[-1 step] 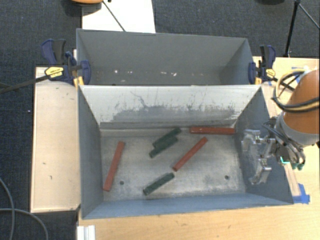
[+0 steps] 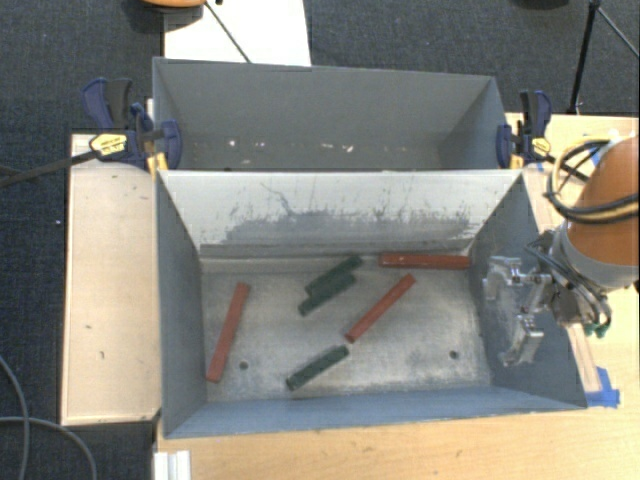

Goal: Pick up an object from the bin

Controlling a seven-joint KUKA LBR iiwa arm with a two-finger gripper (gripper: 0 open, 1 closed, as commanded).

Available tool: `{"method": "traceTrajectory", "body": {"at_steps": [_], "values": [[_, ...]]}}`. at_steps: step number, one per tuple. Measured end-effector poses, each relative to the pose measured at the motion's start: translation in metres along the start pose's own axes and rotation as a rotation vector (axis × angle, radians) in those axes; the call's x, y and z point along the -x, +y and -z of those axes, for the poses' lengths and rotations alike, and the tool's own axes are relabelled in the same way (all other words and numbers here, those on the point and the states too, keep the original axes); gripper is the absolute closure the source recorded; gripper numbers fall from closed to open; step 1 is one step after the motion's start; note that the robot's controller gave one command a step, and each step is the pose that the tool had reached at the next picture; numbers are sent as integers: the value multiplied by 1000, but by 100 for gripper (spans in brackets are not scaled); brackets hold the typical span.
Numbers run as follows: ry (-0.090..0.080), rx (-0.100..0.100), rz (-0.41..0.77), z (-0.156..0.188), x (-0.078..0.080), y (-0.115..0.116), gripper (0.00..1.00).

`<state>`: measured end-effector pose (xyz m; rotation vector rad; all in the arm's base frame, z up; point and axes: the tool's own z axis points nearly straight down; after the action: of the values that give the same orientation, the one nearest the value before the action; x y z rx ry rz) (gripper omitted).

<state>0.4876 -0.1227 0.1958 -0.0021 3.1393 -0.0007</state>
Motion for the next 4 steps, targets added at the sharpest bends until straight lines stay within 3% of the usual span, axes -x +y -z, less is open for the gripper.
{"method": "traceTrajectory", "body": {"at_steps": [1, 2, 3, 4], "values": [[-8, -2, 12, -51, 20, 31, 0], [-2, 0, 16, -67, 26, 41, 0], [-8, 0, 52, -88, 54, 42, 0], [0, 1, 352, -89, 56, 61, 0]]}}
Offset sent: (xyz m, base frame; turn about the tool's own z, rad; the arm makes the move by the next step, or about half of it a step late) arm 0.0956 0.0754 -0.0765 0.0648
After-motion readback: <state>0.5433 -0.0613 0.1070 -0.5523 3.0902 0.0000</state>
